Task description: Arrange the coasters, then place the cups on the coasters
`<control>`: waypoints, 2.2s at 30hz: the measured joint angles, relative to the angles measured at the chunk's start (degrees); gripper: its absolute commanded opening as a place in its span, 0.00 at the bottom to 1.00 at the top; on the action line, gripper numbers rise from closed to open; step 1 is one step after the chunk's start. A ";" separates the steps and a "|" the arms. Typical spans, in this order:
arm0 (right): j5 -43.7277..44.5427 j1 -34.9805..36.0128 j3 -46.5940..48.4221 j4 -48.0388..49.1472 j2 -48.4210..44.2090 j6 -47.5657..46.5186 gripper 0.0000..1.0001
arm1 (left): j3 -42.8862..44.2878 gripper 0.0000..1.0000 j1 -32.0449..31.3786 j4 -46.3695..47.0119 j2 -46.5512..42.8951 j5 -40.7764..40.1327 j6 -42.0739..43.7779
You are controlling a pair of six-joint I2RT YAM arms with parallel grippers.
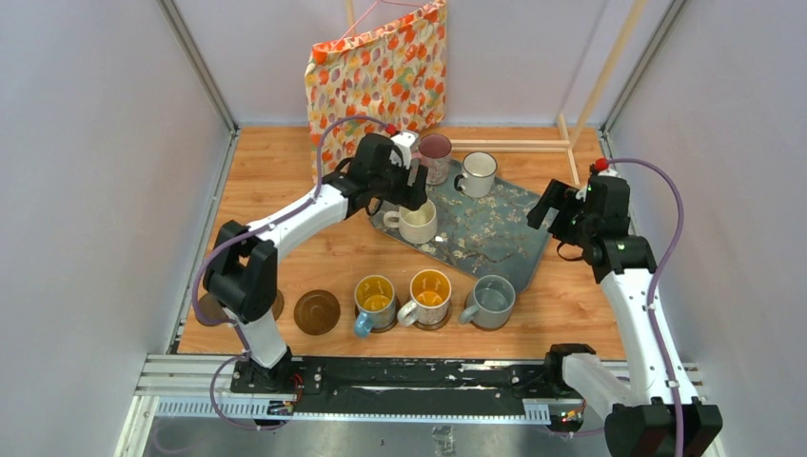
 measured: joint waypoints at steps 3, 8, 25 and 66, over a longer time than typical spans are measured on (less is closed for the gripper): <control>-0.02 0.00 -0.26 -0.15 -0.42 -0.20 1.00 | 0.76 0.88 1.42 1.70 2.97 3.50 -0.72; 0.00 0.00 -0.50 -0.39 -1.29 -0.63 1.00 | 0.13 0.88 3.48 3.63 4.79 6.67 -2.99; 0.00 0.00 -0.57 -0.42 -1.29 -1.03 1.00 | -9.94 0.89 4.52 11.69 4.04 10.08 -12.09; 0.09 0.00 -1.55 -0.46 -2.32 -1.03 1.00 | -20.39 0.76 -0.59 10.95 -5.49 8.17 -11.45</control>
